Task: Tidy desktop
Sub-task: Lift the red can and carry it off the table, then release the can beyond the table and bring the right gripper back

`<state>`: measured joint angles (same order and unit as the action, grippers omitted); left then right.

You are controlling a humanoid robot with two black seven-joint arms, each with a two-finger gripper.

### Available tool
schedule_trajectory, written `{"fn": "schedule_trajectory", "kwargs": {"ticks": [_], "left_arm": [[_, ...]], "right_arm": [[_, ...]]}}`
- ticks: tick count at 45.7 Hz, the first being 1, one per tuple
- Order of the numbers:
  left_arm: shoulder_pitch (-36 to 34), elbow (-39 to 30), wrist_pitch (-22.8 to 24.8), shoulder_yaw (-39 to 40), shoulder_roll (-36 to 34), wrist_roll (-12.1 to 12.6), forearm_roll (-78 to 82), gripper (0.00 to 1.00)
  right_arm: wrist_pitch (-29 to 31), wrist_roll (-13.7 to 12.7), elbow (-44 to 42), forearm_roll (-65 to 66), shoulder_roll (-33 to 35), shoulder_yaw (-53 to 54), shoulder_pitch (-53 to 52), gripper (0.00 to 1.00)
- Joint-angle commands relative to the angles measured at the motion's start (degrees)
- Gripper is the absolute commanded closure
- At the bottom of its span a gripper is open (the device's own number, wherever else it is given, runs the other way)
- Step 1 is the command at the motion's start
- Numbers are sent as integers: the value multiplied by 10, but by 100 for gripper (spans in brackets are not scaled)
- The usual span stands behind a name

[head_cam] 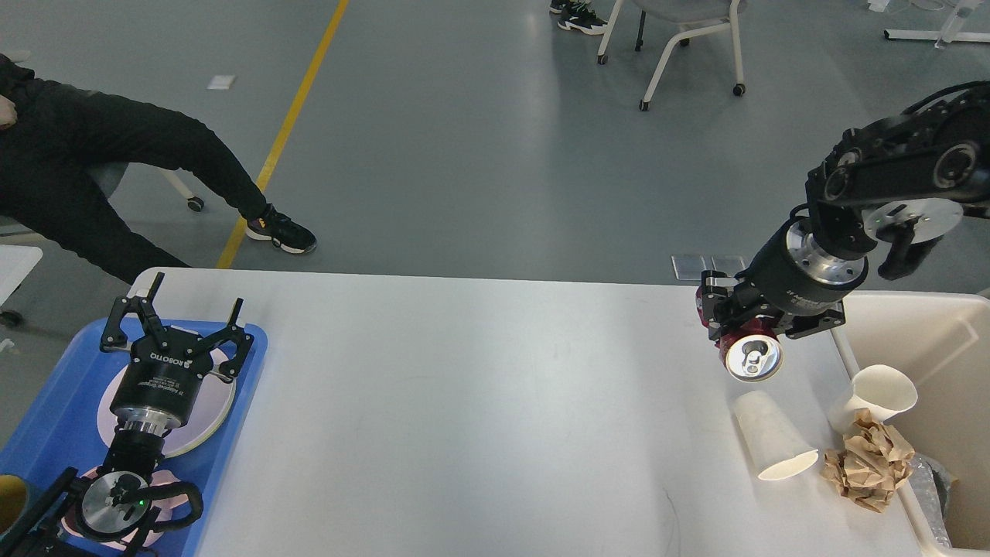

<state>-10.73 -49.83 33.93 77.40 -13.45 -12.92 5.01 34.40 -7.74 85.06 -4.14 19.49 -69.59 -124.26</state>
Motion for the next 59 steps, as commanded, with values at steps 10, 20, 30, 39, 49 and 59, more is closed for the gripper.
{"fn": "schedule_trajectory", "kwargs": {"ticks": [10,20,30,39,49,59], "left_arm": [[0,0,0,0,0,0,0,4],[0,0,0,-1,0,0,0,4],[0,0,0,0,0,0,0,4],[0,0,0,-1,0,-1,0,4],[0,0,0,-1,0,-1,0,4],[0,0,0,-1,0,-1,0,4]], "right_arm": [[3,0,29,-3,27,-44,-45,100],[-40,0,3,-24,43,-109,-44,100],[-115,0,-57,-57,103,-184,11,100],[-177,1,-148,-59,181,-190,120,100],[-322,1,-268,-61,223,-115,341,100],[-386,1,-456,-63,213,51,603,100]]}}
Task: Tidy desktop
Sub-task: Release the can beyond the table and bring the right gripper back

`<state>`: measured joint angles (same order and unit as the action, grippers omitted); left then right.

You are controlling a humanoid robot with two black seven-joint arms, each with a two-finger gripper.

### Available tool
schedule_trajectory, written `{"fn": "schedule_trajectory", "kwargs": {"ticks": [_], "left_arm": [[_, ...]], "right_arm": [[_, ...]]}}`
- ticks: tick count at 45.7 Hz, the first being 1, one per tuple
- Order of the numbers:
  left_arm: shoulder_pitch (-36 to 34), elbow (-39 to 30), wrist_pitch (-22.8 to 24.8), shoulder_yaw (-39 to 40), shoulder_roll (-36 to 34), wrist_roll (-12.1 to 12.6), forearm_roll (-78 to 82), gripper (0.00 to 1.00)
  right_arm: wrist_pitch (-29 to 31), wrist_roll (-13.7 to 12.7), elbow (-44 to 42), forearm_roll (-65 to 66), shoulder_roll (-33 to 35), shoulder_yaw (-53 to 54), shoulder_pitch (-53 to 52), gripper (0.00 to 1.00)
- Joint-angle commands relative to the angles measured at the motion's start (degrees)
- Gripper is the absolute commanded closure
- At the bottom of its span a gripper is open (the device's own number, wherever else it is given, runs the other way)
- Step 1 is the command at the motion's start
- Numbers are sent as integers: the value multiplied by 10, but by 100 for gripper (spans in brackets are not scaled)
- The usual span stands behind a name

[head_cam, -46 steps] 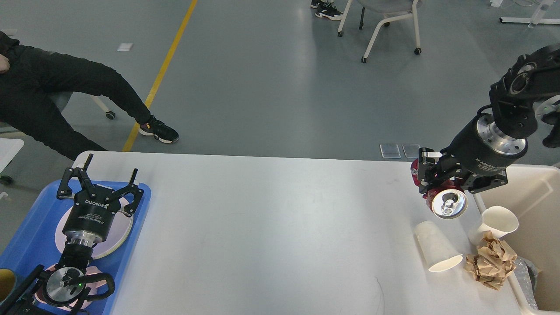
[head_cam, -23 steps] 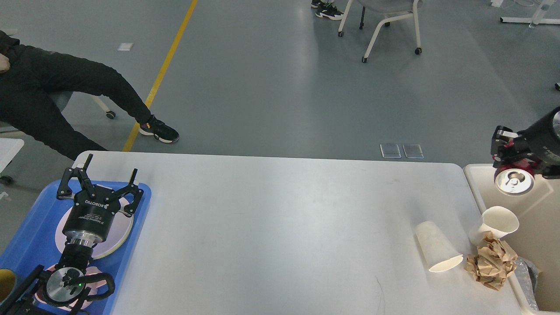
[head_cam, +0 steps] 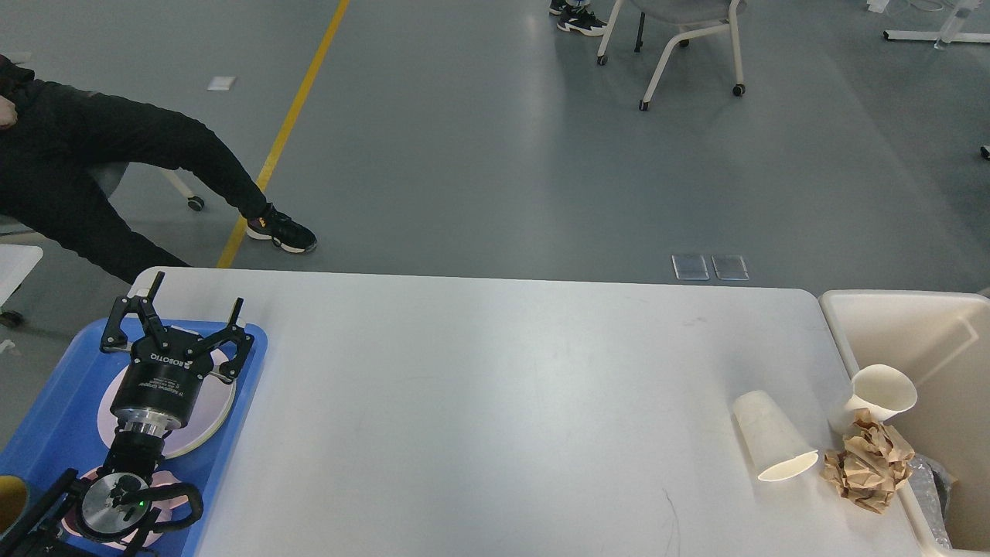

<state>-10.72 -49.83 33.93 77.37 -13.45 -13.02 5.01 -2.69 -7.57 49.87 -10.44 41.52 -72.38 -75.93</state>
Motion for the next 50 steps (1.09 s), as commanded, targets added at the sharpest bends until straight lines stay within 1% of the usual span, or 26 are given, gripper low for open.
{"fn": "schedule_trajectory", "kwargs": {"ticks": [1,10,15,19,28,42,43,46,47,48,49,50], "left_arm": [[0,0,0,0,0,0,0,4],[0,0,0,0,0,0,0,4],[1,0,0,1,0,0,0,4],[0,0,0,0,0,0,0,4],[0,0,0,1,0,0,0,4],[0,0,0,0,0,1,0,4],[0,0,0,0,0,1,0,4],[0,0,0,0,0,0,0,4],[0,0,0,0,0,0,0,4],[0,0,0,1,0,0,0,4],[0,0,0,0,0,0,0,4],[0,0,0,0,0,1,0,4]], "right_arm": [[-15,-1,-126,0,-12,92,139,100],[-21,0,-297,0,-76,177,306,100],[-23,2,-397,0,-143,201,386,100],[-24,2,-456,0,-181,205,436,100],[-25,1,-468,0,-213,206,460,100],[-35,-1,-468,-1,-217,207,466,100],[-37,-1,-469,-1,-216,207,467,89],[-50,0,-472,-2,-215,206,466,28],[-58,0,-472,-3,-216,206,466,14],[-67,0,-472,-3,-216,206,466,6],[-75,1,-471,-3,-217,206,466,0],[-80,0,-469,-3,-217,206,466,0]]}}
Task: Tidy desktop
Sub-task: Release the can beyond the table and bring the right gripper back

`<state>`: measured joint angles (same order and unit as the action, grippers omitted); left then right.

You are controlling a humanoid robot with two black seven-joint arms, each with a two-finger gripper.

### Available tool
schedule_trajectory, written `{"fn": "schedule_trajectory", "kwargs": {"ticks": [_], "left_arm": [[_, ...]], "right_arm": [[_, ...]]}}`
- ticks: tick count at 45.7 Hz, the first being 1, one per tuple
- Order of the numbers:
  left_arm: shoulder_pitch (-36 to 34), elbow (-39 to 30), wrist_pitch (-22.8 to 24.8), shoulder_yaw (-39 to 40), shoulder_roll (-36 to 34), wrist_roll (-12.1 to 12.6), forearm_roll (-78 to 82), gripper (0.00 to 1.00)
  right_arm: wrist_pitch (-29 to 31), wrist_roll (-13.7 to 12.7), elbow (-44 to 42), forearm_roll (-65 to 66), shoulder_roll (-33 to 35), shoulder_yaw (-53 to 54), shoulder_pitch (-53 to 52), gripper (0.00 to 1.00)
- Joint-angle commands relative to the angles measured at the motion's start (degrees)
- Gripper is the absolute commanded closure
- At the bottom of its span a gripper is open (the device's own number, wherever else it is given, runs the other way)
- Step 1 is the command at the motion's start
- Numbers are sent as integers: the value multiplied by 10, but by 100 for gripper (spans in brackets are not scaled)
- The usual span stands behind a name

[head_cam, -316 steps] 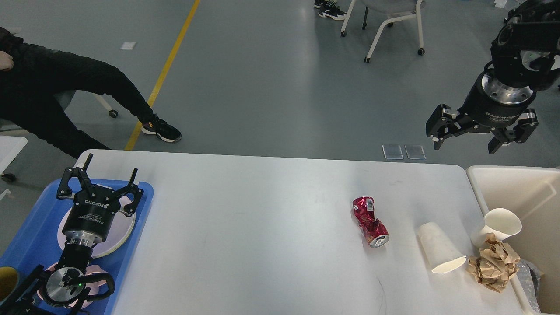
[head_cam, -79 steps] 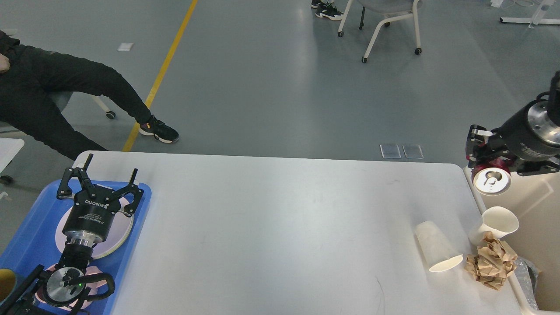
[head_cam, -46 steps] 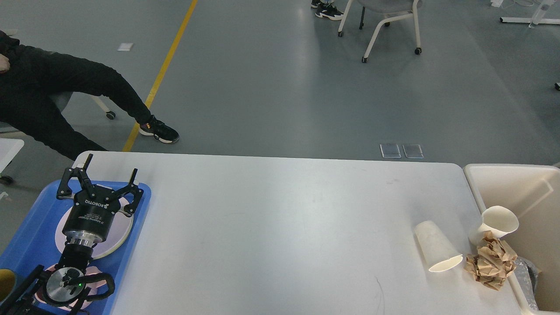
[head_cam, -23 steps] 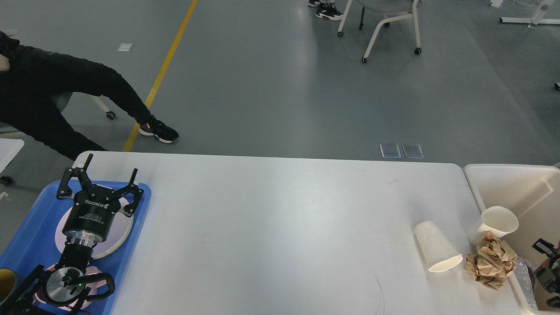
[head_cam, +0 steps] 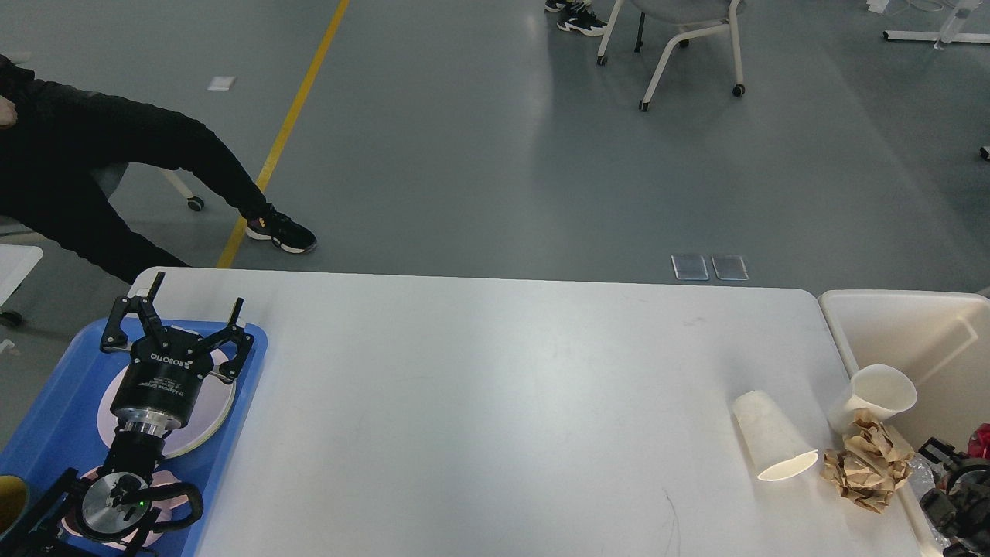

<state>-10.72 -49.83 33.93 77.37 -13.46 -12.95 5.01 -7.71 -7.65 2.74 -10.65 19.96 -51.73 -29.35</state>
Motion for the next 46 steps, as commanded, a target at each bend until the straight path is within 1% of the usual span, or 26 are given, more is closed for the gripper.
{"fn": "schedule_trajectory", "kwargs": {"ticks": [1,17,20,24,31,34,37,39,42,44,46], "left_arm": [[0,0,0,0,0,-1,0,4],[0,0,0,0,0,-1,0,4],[0,0,0,1,0,-1,0,4],[0,0,0,0,0,-1,0,4],[0,0,0,0,0,0,0,4],[0,0,0,0,0,0,0,4],[0,0,0,0,0,0,0,4],[0,0,0,0,0,0,0,4],[0,0,0,1,0,0,0,4],[0,0,0,0,0,0,0,4],[0,0,0,1,0,0,0,4]], "right_arm": [[-33,2,3,-1,-1,0,0,0],[-32,2,8,-1,5,0,-4,0],[-28,1,9,-1,15,0,-6,0],[-7,0,13,-1,47,1,-33,0],[60,-1,38,-2,111,5,-108,0],[99,-1,64,4,133,4,-160,0],[154,-3,99,14,155,-6,-214,0],[194,-11,119,27,162,-11,-256,0],[247,-34,146,64,163,-20,-317,0],[275,-49,169,88,163,-22,-358,0],[291,-58,197,106,164,-23,-397,0]]}}
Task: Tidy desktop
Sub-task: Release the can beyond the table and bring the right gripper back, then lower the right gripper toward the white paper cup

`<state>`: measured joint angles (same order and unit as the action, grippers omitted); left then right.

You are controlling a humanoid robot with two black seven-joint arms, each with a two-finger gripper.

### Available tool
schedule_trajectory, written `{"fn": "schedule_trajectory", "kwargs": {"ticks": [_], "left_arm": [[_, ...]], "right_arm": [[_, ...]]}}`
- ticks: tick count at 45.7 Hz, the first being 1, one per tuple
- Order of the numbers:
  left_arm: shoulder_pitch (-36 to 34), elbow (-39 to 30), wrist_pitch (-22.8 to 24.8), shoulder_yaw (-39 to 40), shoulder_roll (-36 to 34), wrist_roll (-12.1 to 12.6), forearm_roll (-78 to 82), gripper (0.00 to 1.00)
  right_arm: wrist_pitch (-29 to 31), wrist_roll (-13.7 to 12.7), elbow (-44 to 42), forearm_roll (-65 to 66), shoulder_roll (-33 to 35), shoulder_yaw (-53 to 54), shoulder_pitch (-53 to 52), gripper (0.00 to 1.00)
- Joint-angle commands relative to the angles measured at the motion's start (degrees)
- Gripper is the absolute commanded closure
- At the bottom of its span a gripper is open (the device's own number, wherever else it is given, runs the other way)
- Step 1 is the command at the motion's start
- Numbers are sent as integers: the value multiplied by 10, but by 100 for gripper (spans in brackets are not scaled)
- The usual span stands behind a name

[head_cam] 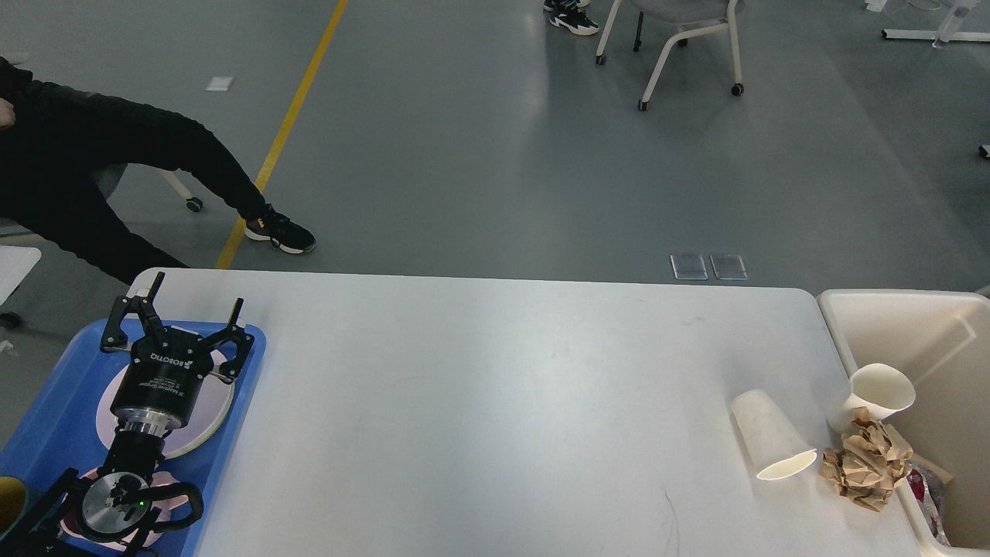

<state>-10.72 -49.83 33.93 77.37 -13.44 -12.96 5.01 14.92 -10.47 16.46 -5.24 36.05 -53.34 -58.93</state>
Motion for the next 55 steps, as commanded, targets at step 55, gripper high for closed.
{"fn": "schedule_trajectory", "kwargs": {"ticks": [55], "left_arm": [[0,0,0,1,0,0,0,4]], "right_arm": [[401,-40,706,82,-19,-185,-831,0]]}}
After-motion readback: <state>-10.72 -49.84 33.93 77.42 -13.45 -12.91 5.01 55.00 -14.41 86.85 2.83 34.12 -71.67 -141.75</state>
